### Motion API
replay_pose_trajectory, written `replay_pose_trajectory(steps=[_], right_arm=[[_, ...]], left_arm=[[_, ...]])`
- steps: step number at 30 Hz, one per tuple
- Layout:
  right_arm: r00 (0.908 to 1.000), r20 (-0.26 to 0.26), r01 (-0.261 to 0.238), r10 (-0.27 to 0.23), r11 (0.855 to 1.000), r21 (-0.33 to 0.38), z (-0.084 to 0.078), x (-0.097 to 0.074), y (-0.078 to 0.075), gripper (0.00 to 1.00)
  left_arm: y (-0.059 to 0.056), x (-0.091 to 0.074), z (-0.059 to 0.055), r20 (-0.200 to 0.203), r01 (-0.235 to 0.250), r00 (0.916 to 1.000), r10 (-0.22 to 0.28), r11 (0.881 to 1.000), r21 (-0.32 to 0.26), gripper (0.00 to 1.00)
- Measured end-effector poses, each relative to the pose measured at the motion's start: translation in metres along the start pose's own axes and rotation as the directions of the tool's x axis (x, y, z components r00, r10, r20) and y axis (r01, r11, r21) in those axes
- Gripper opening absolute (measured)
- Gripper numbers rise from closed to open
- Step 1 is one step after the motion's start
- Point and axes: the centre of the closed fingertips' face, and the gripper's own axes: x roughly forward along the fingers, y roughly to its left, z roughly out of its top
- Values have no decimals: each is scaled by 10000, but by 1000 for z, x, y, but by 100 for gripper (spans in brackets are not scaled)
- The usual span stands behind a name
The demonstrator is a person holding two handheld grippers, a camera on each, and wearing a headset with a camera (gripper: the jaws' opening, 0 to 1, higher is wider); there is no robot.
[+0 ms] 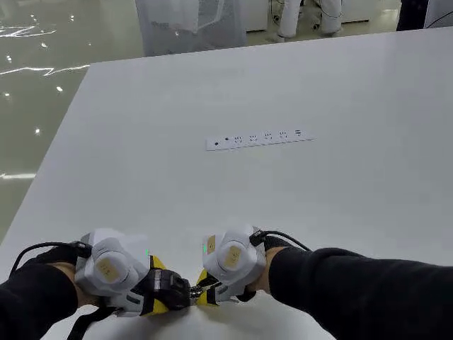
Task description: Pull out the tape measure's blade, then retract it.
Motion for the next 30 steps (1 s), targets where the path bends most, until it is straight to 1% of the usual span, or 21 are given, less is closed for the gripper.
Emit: replay_pose_trajectory(steps=[4, 7, 11, 15, 16, 17, 18, 23, 25, 30], right_arm=[[10000, -8, 54, -55, 9999, -146, 1, 0, 1, 12], [9997, -163, 199, -208, 9983, -554, 2, 1, 1, 12], [9996, -174, 222, -229, 9990, -398, 2, 3, -1, 13], [9996, -1, 274, -274, 9995, -135, 7, 7, -2, 15], [9999, -123, -86, 82, 9993, -353, 6, 8, 2, 13], [9999, 5, 108, -108, 9982, -584, 8, 7, -3, 12], [9999, -19, 134, -135, 9994, -304, 6, 7, -2, 12], [9999, -127, 41, -46, 9994, -354, 3, 4, -2, 9], [9999, -128, 21, -24, 9997, -252, 3, 5, -2, 9], [9998, -182, 102, -106, 9997, -230, 3, 5, -2, 9]], left_arm=[[0, 0, 1, -3, 18, 10000, -18, 10000, 12, 32], [0, 1, 1, -9, 30, 10000, -30, 10000, 56, 32], [0, 1, 1, 43, 66, 10000, -67, 10000, 39, 32], [1, 1, 1, 76, 46, 10000, -47, 10000, 33, 32], [1, 1, 1, 82, 47, 10000, -47, 10000, 38, 32], [1, 1, 1, 83, 48, 10000, -48, 10000, 33, 32], [2, 1, 1, 93, 52, 9999, -52, 10000, 28, 32], [2, -1, 0, 176, 62, 9998, -61, 10000, -31, 31], [2, 0, 0, 128, 41, 9999, -41, 10000, 19, 31], [2, 0, 0, 137, -7, 9999, 7, 10000, -27, 31]])
